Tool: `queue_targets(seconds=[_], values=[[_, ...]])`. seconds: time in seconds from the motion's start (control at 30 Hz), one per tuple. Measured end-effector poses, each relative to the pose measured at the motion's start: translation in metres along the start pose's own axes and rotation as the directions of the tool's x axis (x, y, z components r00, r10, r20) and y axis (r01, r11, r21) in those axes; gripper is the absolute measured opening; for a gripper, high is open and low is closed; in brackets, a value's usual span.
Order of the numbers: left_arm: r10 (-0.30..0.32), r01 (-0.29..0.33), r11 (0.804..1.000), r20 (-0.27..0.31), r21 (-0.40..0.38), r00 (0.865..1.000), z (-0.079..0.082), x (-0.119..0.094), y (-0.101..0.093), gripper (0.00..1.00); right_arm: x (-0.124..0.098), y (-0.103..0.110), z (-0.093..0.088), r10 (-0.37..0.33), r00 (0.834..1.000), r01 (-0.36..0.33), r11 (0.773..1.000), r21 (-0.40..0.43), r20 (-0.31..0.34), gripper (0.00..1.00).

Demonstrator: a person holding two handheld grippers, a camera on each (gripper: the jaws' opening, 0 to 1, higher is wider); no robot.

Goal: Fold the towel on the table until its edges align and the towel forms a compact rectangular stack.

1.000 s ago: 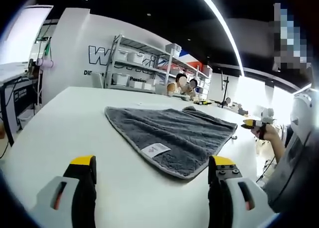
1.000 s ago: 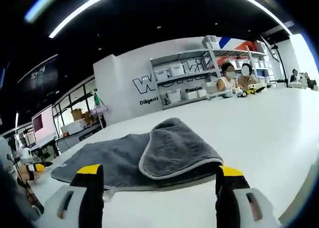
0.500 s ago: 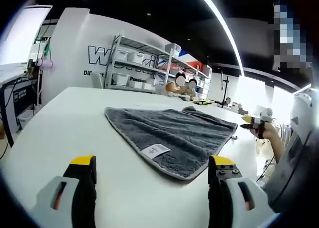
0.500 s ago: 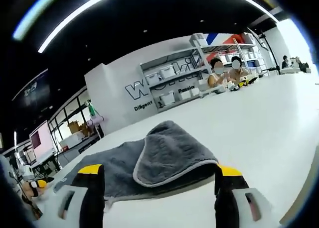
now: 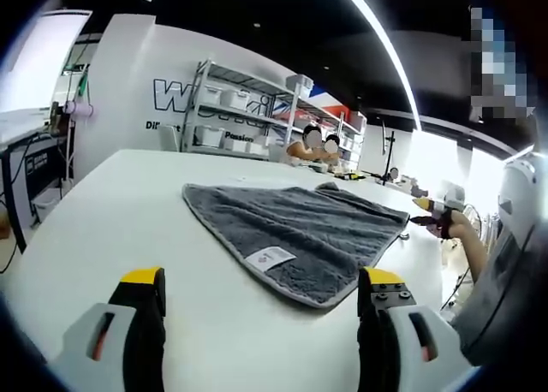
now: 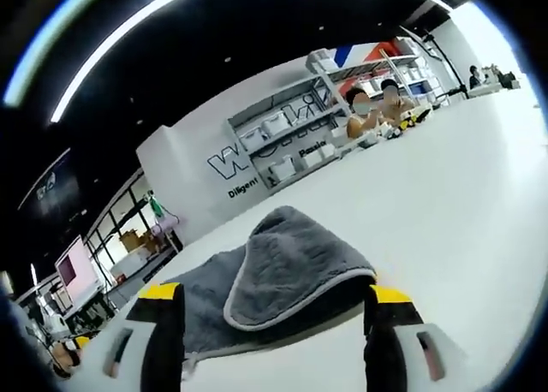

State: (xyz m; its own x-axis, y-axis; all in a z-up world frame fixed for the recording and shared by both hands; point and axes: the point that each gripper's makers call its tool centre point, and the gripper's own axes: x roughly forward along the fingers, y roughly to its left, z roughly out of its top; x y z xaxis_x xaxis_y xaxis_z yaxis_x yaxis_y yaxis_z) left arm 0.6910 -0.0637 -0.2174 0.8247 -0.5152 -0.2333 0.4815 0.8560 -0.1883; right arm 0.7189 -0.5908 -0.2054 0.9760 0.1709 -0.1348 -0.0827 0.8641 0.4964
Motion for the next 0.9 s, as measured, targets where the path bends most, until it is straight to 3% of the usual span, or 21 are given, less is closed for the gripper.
queue_targets(seconds=[0.33,0.5,0.63,0.9], values=[[-0.003,0.003,1.0,0.001,-0.004,1.0,-0.001,0.001,-0.001,0.98,0.0,-0.009,0.015,-0.019,0.998,0.012,0.995,0.101,0.068,0.83],[-0.003,0.003,1.0,0.002,-0.002,1.0,-0.001,0.001,-0.002,0.98,0.001,-0.011,0.017,-0.029,0.997,0.02,0.991,0.131,0.066,0.78],[0.002,-0.002,1.0,0.001,-0.004,1.0,-0.001,0.001,-0.001,0.98,-0.003,-0.011,0.022,-0.025,0.995,0.005,0.98,0.198,0.098,0.74],[-0.005,0.005,1.0,0.003,0.003,1.0,0.001,0.003,-0.003,0.98,-0.01,-0.021,0.026,-0.06,0.991,0.033,0.975,0.221,0.117,0.74]])
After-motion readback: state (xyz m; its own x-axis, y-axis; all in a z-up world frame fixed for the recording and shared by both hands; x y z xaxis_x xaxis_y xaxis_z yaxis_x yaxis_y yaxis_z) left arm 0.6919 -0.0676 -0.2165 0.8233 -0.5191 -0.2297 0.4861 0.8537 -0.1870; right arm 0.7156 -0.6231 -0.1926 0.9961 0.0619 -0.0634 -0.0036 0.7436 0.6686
